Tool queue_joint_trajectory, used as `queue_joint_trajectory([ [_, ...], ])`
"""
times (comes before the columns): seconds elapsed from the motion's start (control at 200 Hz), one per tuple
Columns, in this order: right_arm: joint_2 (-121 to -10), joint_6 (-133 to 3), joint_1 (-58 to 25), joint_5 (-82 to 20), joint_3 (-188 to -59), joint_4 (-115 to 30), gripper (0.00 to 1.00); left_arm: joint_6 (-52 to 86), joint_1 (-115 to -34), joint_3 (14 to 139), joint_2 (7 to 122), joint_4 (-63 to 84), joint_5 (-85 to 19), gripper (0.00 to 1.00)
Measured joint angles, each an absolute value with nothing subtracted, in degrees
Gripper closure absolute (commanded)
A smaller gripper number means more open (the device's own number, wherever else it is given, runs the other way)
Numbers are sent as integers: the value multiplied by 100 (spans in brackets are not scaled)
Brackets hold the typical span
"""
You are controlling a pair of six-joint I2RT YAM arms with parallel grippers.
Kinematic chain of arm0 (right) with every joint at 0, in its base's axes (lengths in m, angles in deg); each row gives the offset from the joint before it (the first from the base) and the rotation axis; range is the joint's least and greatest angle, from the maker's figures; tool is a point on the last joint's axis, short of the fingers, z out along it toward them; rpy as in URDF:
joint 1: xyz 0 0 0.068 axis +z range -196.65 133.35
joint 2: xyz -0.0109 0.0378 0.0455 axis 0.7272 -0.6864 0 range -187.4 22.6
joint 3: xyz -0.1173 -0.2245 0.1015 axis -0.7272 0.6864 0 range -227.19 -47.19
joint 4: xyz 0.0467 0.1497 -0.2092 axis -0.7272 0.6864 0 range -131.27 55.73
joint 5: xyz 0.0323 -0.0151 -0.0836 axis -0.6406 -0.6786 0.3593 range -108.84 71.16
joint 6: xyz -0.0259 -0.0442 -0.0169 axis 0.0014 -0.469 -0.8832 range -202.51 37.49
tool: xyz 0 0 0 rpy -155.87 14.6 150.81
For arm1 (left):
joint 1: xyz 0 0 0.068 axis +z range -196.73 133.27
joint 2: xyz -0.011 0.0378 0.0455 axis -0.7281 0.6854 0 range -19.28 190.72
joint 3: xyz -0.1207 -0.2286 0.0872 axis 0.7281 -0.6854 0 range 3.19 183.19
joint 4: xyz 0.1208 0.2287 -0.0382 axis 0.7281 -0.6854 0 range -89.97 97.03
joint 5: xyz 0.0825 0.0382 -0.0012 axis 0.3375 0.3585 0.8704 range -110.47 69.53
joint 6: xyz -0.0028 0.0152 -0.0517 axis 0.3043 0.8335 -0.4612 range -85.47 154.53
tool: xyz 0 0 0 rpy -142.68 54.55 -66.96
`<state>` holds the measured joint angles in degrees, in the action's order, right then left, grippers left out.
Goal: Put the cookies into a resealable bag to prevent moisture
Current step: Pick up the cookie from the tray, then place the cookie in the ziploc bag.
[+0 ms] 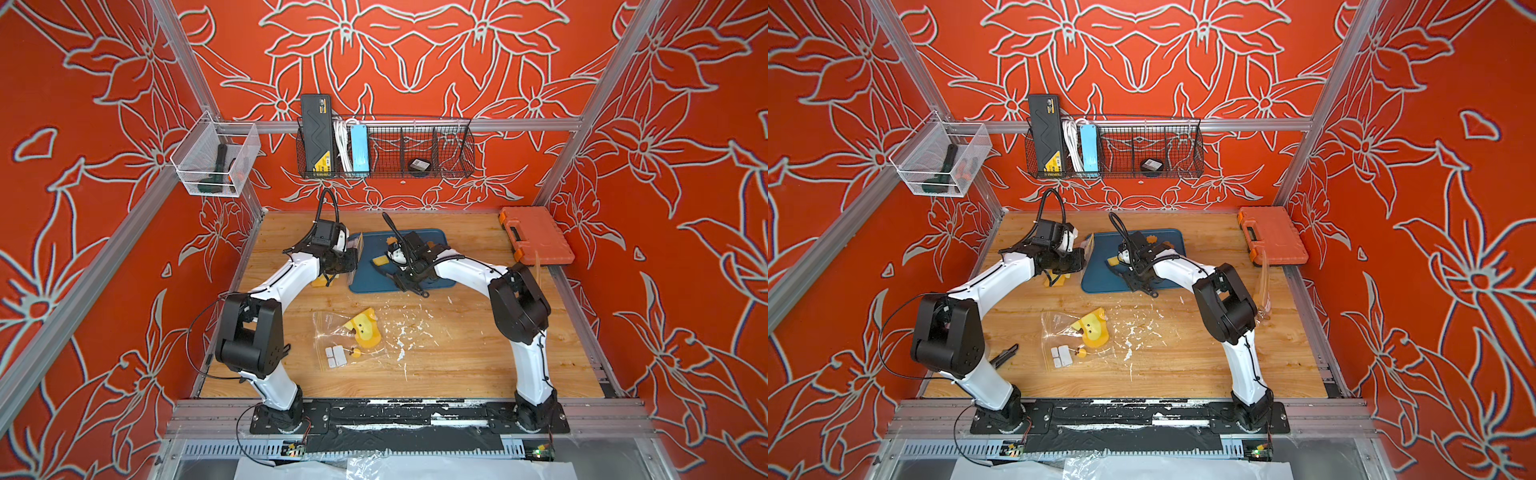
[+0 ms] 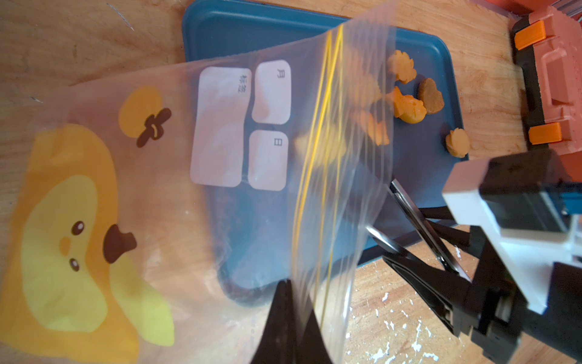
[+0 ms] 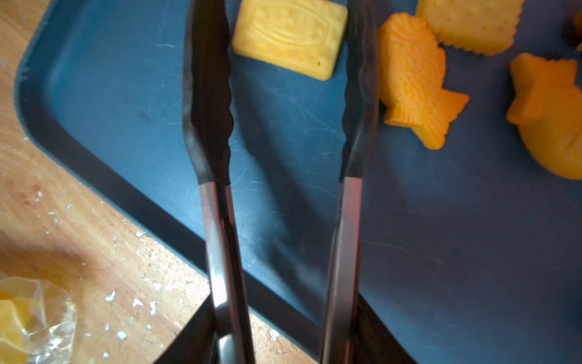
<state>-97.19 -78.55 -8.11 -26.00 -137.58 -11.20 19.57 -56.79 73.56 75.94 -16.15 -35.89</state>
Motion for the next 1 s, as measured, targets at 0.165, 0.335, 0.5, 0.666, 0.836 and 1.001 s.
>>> queue_joint_trajectory([
  [0.165,-9727,-7824,-811,-2554,-13756,-1079,50,1957,-5679,7356,7596,-1615,-3611,100],
  [0.335,-9273,-7758,-811,-2349,-13258,-1181,53,1959,-5679,7360,7609,-1611,-3692,100],
  [0.5,-8184,-7712,-811,-2108,-12510,-1184,55,1983,-5677,7533,7887,-1622,-3886,100],
  [0.666,-7367,-7728,-811,-2108,-12191,-1243,55,2016,-5677,7539,8005,-1646,-4087,100],
  [0.836,-7183,-7730,-780,-2266,-12219,-1293,56,2025,-5675,7539,8025,-1644,-4251,100],
  [1.001,-7312,-7793,-666,-2362,-12534,-1144,56,2047,-5682,7539,8090,-1646,-4363,100],
])
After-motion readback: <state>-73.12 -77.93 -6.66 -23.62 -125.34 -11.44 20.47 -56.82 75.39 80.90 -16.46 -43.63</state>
